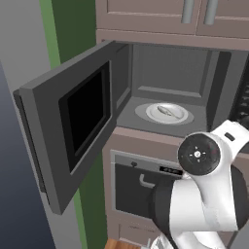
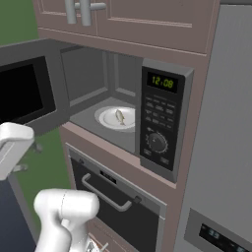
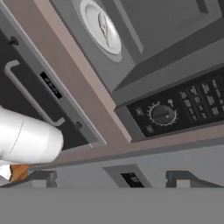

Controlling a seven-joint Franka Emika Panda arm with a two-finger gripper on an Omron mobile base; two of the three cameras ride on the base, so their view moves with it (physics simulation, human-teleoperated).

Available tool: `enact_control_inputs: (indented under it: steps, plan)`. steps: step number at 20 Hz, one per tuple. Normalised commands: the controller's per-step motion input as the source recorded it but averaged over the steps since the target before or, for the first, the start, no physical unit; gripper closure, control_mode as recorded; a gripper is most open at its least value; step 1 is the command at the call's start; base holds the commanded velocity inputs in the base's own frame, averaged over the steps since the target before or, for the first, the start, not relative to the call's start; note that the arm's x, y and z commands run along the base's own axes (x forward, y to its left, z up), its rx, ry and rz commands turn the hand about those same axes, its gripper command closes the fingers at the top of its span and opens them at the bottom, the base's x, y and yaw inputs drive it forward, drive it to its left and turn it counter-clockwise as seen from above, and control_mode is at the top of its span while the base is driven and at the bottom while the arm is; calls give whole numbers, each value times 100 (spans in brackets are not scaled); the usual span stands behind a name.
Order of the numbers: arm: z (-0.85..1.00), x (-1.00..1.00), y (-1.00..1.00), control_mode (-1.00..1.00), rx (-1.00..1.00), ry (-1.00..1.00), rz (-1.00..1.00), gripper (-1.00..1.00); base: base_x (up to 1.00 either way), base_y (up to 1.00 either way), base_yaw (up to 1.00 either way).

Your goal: Transport the fish from the fridge to the microwave and turn on the microwave.

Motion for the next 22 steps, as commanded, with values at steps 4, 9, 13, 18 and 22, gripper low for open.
enact_control_inputs:
  steps: [4, 9, 13, 18, 22]
  plan:
    - [-89, -15, 12, -100, -39, -34, 18, -100, 0, 0, 0]
    - [-75, -37, 4, -100, -34, -29, 23, -100, 0, 0, 0]
    - [-62, -78, -1, -100, -21, -33, 22, -100, 0, 0, 0]
    - [-57, -64, 0, -100, -19, -28, 16, -100, 0, 0, 0]
    - [-50, -29, 23, -100, -29, -17, 2, -100, 0, 0, 0]
